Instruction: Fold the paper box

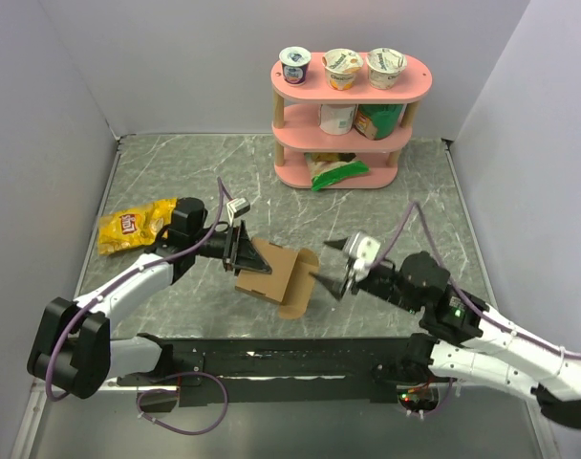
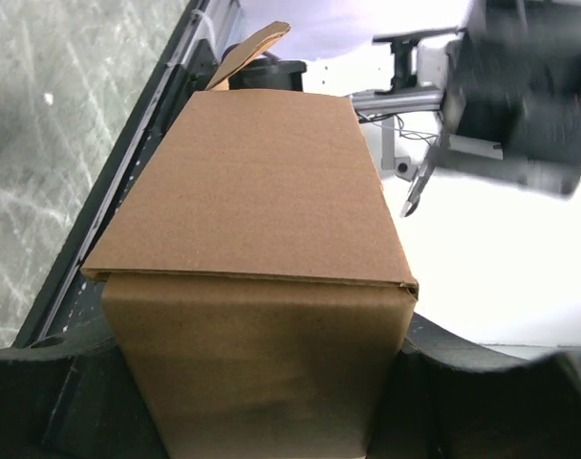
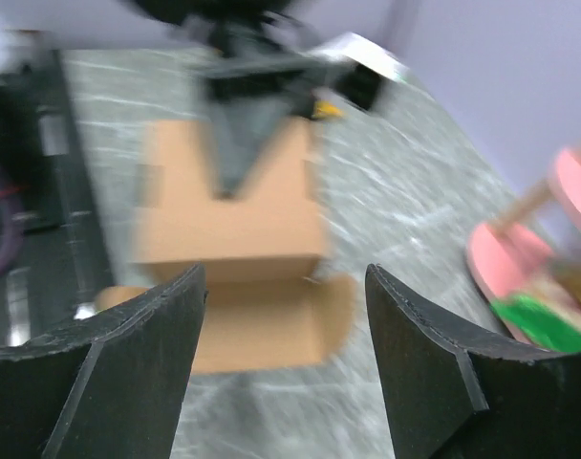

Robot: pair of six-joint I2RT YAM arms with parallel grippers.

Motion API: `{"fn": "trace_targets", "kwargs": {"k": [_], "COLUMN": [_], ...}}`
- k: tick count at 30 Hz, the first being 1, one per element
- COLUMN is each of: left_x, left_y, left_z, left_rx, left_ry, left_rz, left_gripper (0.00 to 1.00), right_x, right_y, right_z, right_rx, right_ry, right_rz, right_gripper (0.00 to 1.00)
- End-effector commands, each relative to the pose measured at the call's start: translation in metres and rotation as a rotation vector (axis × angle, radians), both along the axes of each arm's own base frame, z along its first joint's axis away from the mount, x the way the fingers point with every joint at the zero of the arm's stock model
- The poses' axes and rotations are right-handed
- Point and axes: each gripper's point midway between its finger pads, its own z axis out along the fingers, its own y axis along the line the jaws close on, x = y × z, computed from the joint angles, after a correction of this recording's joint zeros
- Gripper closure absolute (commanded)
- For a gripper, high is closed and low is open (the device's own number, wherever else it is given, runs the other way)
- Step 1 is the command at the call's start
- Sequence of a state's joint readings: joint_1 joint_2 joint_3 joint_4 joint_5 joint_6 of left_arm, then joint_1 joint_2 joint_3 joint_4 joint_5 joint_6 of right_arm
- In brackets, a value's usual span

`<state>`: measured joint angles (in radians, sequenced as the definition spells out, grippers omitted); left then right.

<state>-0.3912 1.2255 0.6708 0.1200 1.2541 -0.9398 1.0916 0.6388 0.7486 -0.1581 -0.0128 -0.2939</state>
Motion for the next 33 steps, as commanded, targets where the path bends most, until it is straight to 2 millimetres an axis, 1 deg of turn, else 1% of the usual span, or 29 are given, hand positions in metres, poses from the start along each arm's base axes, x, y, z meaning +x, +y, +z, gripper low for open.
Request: {"fn": "trace_targets", "kwargs": {"k": [1, 2, 3, 4, 5, 7, 9, 11, 13, 15, 16, 18, 19, 22, 23, 24, 25, 26, 29, 33], "left_x": [-0.008, -0.01, -0.012, -0.012, -0.014, -0.016, -0.019, -0.021, -0.022, -0.024, -0.024, -0.025, -0.026, -0.027, -0.027, -0.027, -0.027, -0.027, -0.025, -0.021], "left_y": [0.002, 0.003, 0.003, 0.003, 0.004, 0.005, 0.005, 0.005, 0.004, 0.004, 0.004, 0.004, 0.004, 0.003, 0.002, 0.001, 0.001, 0.001, 0.0, -0.002], "left_z": [0.021, 0.025, 0.026, 0.028, 0.03, 0.031, 0.033, 0.034, 0.034, 0.036, 0.038, 0.038, 0.039, 0.039, 0.038, 0.037, 0.036, 0.036, 0.036, 0.034], "left_rx": [-0.071, -0.079, -0.082, -0.084, -0.087, -0.089, -0.097, -0.098, -0.098, -0.102, -0.104, -0.105, -0.105, -0.105, -0.104, -0.101, -0.099, -0.1, -0.097, -0.088], "left_ry": [-0.073, -0.09, -0.095, -0.104, -0.108, -0.107, -0.113, -0.115, -0.115, -0.119, -0.124, -0.125, -0.124, -0.12, -0.117, -0.113, -0.106, -0.108, -0.095, -0.064], "left_rz": [-0.044, -0.045, -0.052, -0.054, -0.058, -0.059, -0.069, -0.074, -0.08, -0.084, -0.087, -0.091, -0.094, -0.106, -0.107, -0.109, -0.112, -0.112, -0.109, -0.096], "left_gripper": [0.55, 0.55, 0.55, 0.55, 0.54, 0.54, 0.55, 0.55, 0.55, 0.55, 0.55, 0.55, 0.55, 0.55, 0.55, 0.55, 0.55, 0.55, 0.55, 0.55], "right_x": [0.023, 0.032, 0.034, 0.031, 0.035, 0.031, 0.034, 0.039, 0.043, 0.043, 0.045, 0.045, 0.045, 0.042, 0.043, 0.04, 0.041, 0.041, 0.04, 0.035], "right_y": [-0.016, -0.02, -0.02, -0.016, -0.014, -0.007, -0.003, -0.002, -0.003, -0.001, 0.0, 0.001, 0.003, 0.009, 0.011, 0.013, 0.014, 0.015, 0.014, 0.014], "right_z": [-0.014, -0.016, -0.016, -0.017, -0.02, -0.017, -0.021, -0.03, -0.036, -0.042, -0.041, -0.046, -0.043, -0.045, -0.045, -0.048, -0.044, -0.042, -0.039, -0.042], "right_rx": [-0.002, -0.002, -0.002, 0.0, -0.004, 0.019, 0.016, -0.013, -0.026, -0.03, -0.02, -0.018, -0.002, 0.001, 0.004, 0.004, 0.018, 0.031, 0.046, 0.022], "right_ry": [0.102, 0.113, 0.12, 0.132, 0.146, 0.144, 0.148, 0.159, 0.17, 0.19, 0.189, 0.196, 0.185, 0.196, 0.194, 0.205, 0.191, 0.178, 0.169, 0.166], "right_rz": [-0.059, -0.077, -0.075, -0.036, -0.03, 0.021, 0.026, 0.024, 0.023, 0.041, 0.042, 0.051, 0.06, 0.096, 0.106, 0.121, 0.124, 0.127, 0.126, 0.14], "right_gripper": [0.25, 0.25, 0.25, 0.25, 0.26, 0.26, 0.26, 0.27, 0.28, 0.29, 0.29, 0.33, 0.35, 0.5, 0.59, 0.63, 0.67, 0.76, 0.99, 1.0]}}
